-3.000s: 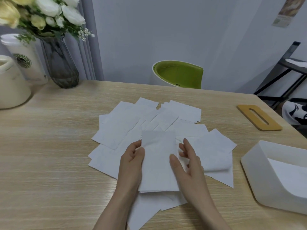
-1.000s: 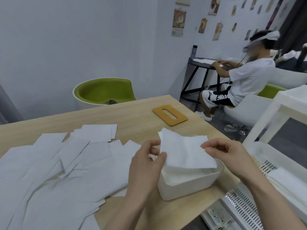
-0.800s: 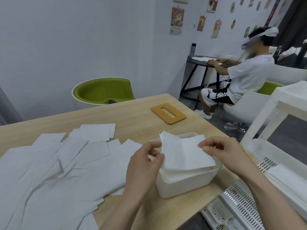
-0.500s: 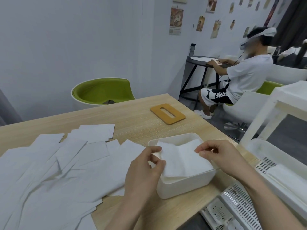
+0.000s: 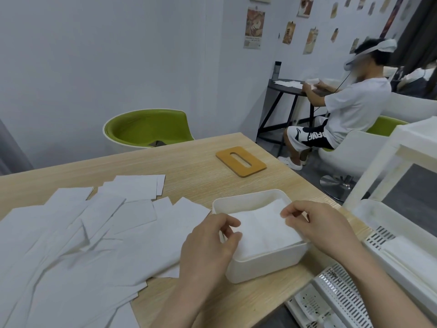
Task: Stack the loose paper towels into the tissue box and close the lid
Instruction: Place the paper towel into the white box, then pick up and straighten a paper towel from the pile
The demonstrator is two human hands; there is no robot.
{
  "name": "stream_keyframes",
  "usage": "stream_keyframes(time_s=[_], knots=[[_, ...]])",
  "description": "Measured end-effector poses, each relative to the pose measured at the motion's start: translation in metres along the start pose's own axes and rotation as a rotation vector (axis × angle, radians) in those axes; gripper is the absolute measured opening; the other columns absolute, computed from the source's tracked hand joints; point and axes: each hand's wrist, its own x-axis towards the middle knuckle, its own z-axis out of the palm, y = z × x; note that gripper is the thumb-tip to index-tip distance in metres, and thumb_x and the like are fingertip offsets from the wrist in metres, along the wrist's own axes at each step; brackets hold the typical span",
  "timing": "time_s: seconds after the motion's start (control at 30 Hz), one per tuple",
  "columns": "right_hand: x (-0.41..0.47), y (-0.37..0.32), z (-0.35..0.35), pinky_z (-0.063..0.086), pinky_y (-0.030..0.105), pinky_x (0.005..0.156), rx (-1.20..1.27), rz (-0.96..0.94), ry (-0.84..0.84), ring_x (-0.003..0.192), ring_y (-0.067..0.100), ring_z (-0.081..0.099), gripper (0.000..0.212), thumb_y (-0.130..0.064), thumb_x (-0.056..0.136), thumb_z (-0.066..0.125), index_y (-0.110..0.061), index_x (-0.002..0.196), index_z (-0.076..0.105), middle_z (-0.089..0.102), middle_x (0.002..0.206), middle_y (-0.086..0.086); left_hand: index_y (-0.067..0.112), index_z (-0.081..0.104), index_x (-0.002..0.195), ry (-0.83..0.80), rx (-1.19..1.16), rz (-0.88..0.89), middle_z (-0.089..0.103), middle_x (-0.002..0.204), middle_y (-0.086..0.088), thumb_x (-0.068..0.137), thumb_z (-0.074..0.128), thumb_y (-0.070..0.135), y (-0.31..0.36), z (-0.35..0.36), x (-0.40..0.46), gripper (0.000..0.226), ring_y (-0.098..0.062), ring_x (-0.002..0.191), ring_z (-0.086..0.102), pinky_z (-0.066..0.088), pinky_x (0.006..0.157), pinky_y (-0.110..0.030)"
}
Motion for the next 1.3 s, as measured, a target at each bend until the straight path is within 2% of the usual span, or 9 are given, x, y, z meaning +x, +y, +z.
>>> stream_keyframes(time_s=[0.17, 0.33, 0.5, 0.63, 0.73, 0.9, 1.03, 1.17, 1.3], knots=[[-0.008, -0.004, 0.001, 0.038, 0.029, 0.070, -0.132, -0.042, 0.058, 0.089, 0.005, 0.055, 0.013, -0.035, 0.086, 0.064, -0.040, 0.098, 0.062, 0.057, 0.104, -0.024, 0.040, 0.066, 0.087, 0.010, -0.141, -0.001, 0.059, 0.084, 0.032, 0.084, 0.069, 0.027, -0.004, -0.001, 0.001, 0.013, 0.007, 0.066, 0.048, 0.040, 0.069, -0.022], [-0.017, -0.011, -0.001, 0.044, 0.032, 0.072, -0.151, -0.047, 0.088, 0.089, 0.008, 0.057, 0.014, -0.038, 0.087, 0.065, -0.040, 0.099, 0.061, 0.054, 0.112, -0.023, 0.039, 0.069, 0.086, 0.083, -0.277, 0.005, 0.065, 0.085, 0.025, 0.082, 0.071, 0.024, -0.012, -0.010, 0.000, 0.016, -0.002, 0.054, 0.043, 0.043, 0.067, -0.024], [-0.032, -0.036, -0.001, 0.034, 0.023, 0.057, 0.007, -0.116, 0.114, 0.066, 0.002, 0.052, 0.008, -0.040, 0.083, 0.066, -0.045, 0.089, 0.062, 0.058, 0.091, -0.028, 0.041, 0.069, 0.085, 0.139, -0.276, -0.033, 0.066, 0.087, 0.025, 0.082, 0.071, 0.025, -0.035, -0.037, -0.011, 0.016, -0.003, 0.050, 0.041, 0.043, 0.060, -0.027], [-0.050, -0.078, 0.011, 0.034, 0.021, 0.054, 0.127, -0.228, 0.078, 0.075, 0.002, 0.053, 0.004, -0.044, 0.080, 0.063, -0.046, 0.083, 0.062, 0.053, 0.089, -0.042, 0.042, 0.067, 0.090, 0.201, -0.180, -0.118, 0.066, 0.089, 0.027, 0.083, 0.069, 0.028, -0.067, -0.067, -0.031, 0.016, -0.004, 0.053, 0.046, 0.052, 0.065, -0.036], [-0.059, -0.106, 0.027, 0.034, 0.018, 0.056, 0.197, -0.300, 0.024, 0.075, 0.004, 0.054, 0.002, -0.044, 0.080, 0.063, -0.045, 0.082, 0.063, 0.053, 0.090, -0.042, 0.042, 0.068, 0.091, 0.250, -0.151, -0.165, 0.066, 0.088, 0.027, 0.084, 0.069, 0.027, -0.090, -0.092, -0.048, 0.017, -0.006, 0.049, 0.046, 0.053, 0.064, -0.039], [-0.066, -0.142, 0.066, 0.036, 0.013, 0.061, 0.248, -0.390, -0.080, 0.079, 0.000, 0.054, 0.007, -0.051, 0.080, 0.057, -0.048, 0.085, 0.061, 0.054, 0.096, -0.042, 0.041, 0.067, 0.090, 0.356, -0.079, -0.259, 0.064, 0.083, 0.030, 0.085, 0.069, 0.026, -0.124, -0.129, -0.073, 0.016, -0.007, 0.047, 0.051, 0.049, 0.060, -0.033], [-0.060, -0.156, 0.105, 0.033, 0.008, 0.072, 0.185, -0.407, -0.139, 0.094, -0.005, 0.047, 0.017, -0.043, 0.086, 0.061, -0.047, 0.102, 0.057, 0.054, 0.098, -0.034, 0.043, 0.063, 0.091, 0.430, 0.066, -0.310, 0.058, 0.091, 0.037, 0.085, 0.067, 0.032, -0.144, -0.146, -0.088, 0.012, 0.000, 0.062, 0.054, 0.039, 0.060, -0.027], [-0.048, -0.158, 0.133, 0.020, 0.016, 0.092, -0.012, -0.462, -0.157, 0.126, 0.000, 0.025, 0.047, -0.043, 0.088, 0.060, -0.041, 0.131, 0.042, 0.038, 0.127, -0.027, 0.041, 0.066, 0.094, 0.418, 0.029, -0.364, 0.064, 0.082, 0.026, 0.086, 0.066, 0.032, -0.160, -0.148, -0.090, 0.012, -0.009, 0.070, 0.061, 0.045, 0.068, -0.032], [-0.038, -0.157, 0.153, 0.008, 0.023, 0.100, -0.130, -0.482, -0.168, 0.138, 0.003, 0.004, 0.065, -0.053, 0.088, 0.053, -0.040, 0.144, 0.024, 0.022, 0.148, -0.018, 0.043, 0.065, 0.092, 0.447, -0.005, -0.392, 0.065, 0.078, 0.025, 0.086, 0.066, 0.036, -0.170, -0.145, -0.090, 0.009, -0.011, 0.073, 0.062, 0.044, 0.067, -0.031]])
